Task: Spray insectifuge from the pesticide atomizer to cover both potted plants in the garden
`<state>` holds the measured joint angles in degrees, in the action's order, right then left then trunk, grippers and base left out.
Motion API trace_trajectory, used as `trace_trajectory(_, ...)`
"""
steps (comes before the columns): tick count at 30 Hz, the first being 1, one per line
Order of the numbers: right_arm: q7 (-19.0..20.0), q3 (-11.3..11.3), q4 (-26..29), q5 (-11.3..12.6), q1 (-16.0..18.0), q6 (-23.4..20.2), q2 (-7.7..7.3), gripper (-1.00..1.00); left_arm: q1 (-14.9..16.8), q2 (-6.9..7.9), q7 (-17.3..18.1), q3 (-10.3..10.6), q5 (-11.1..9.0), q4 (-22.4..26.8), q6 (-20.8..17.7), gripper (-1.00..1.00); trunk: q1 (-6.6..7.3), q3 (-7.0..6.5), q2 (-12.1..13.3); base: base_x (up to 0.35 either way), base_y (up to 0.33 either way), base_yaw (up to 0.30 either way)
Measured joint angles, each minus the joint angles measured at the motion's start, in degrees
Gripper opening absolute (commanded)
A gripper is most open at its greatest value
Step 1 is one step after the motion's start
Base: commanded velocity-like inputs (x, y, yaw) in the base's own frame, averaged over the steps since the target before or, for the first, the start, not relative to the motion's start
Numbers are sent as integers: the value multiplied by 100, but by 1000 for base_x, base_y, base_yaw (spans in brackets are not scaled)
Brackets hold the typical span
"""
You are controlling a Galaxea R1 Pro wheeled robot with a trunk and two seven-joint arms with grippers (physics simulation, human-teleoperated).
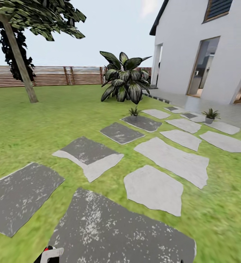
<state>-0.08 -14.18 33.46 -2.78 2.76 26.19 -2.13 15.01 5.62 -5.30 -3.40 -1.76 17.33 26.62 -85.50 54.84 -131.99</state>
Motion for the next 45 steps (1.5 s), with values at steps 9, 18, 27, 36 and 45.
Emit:
trace_trajectory(9,0,0,1,0,0,0,0,100,0,0,1,0,0,0,0,-100,0,0,0,338,0,-268)
trace_trajectory(18,9,0,7,0,1,14,-1,100,-2,1,0,0,-1,2,-1,-100,0,0,0,338,0,-60)
trace_trajectory(27,4,1,7,0,2,9,-1,100,-2,1,1,-1,0,2,-1,-100,0,0,0,338,0,-1)
trace_trajectory(36,1,1,7,0,2,9,-1,100,-2,1,1,-1,0,2,-1,-100,0,0,0,338,0,0)
trace_trajectory(45,1,-2,7,0,2,9,0,100,-2,1,1,-1,0,2,-1,-100,0,0,0,338,0,0)
